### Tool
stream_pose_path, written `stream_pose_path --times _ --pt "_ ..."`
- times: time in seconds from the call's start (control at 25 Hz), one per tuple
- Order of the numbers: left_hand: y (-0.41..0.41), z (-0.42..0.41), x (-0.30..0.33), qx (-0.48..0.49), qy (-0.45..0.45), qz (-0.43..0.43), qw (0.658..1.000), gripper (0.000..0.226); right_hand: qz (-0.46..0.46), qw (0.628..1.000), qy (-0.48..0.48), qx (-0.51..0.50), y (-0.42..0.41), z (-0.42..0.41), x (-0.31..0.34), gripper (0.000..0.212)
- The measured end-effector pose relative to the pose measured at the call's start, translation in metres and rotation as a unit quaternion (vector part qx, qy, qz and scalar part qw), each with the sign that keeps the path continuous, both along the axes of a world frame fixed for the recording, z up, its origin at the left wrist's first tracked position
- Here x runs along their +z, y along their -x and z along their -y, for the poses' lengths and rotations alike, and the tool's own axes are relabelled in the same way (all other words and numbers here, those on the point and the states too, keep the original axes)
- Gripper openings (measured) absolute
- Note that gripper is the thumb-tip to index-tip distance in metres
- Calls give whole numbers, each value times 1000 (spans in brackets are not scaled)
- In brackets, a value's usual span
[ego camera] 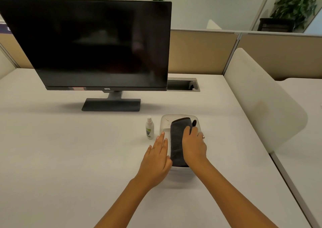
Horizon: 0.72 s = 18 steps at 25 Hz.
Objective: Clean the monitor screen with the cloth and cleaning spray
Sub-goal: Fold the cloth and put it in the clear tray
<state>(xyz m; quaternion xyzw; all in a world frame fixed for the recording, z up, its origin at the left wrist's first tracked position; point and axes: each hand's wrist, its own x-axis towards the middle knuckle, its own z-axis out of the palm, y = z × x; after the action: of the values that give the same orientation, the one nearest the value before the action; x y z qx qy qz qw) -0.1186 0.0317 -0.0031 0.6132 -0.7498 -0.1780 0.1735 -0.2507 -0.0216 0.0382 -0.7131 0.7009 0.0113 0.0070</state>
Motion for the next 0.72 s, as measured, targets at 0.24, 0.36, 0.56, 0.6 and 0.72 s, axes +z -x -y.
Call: stream_pose_path --times 0.24,0.36,0.56,0.6,0.72 --pt "0 1 -3 4 7 13 1000 61 -52 960 -183 204 9 32 26 105" --pt "-1 2 -4 7 0 12 1000 61 -126 930 -306 160 13 46 19 131" --pt "-1 2 -3 9 2 9 1000 61 -124 930 -316 141 13 50 -4 132" --pt "-1 1 -3 8 2 6 1000 61 -124 932 -312 140 12 50 -6 130" --pt "-1 0 -1 6 -3 -18 1000 60 -115 930 -317 146 12 49 -7 131"
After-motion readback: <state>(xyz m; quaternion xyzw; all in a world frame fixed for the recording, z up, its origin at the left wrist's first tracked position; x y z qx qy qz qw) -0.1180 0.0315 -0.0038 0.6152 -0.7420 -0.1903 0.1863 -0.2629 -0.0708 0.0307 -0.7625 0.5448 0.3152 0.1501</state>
